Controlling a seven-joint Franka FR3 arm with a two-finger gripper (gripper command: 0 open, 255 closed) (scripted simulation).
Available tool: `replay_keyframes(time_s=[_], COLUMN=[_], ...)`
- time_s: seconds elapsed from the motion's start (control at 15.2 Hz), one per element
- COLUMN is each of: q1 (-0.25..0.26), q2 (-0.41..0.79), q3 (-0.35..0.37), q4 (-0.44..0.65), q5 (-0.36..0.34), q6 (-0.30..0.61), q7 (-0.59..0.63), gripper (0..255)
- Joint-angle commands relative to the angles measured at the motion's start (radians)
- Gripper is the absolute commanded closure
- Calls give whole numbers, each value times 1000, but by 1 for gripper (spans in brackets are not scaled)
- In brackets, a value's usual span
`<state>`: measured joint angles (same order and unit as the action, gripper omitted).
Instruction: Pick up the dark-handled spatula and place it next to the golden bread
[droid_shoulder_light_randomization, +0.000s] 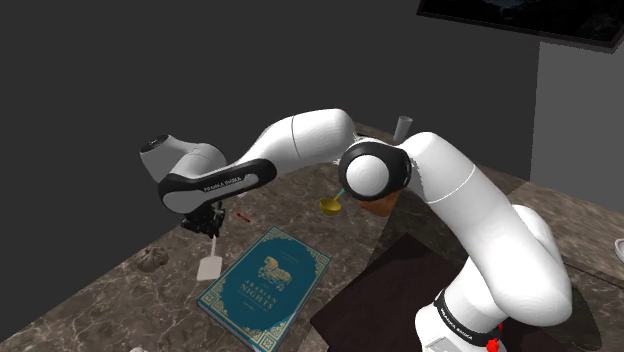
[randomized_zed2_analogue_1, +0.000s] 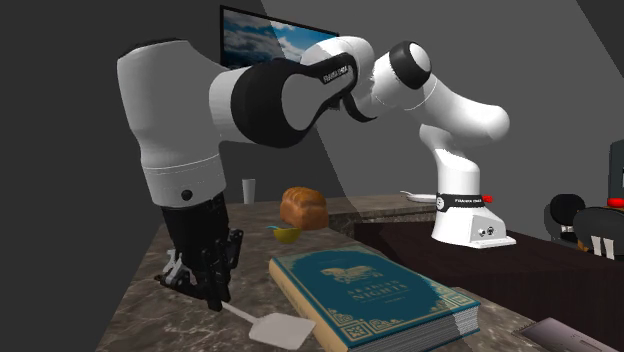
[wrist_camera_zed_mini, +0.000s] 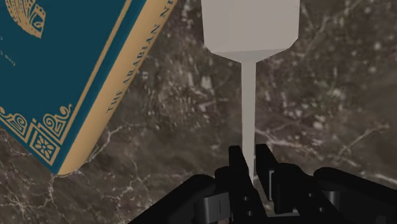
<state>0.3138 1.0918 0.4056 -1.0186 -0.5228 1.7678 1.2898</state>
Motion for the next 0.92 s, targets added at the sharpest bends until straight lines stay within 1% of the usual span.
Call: replay_keyframes(time_s=[0.0, 0.86], q1=[-3, -8], q2=[-19, -110], q3=[4, 23], q4=[-8, 6], q5=[4, 26], q6=[-14, -115], q7=[-2, -23], gripper=[255, 255])
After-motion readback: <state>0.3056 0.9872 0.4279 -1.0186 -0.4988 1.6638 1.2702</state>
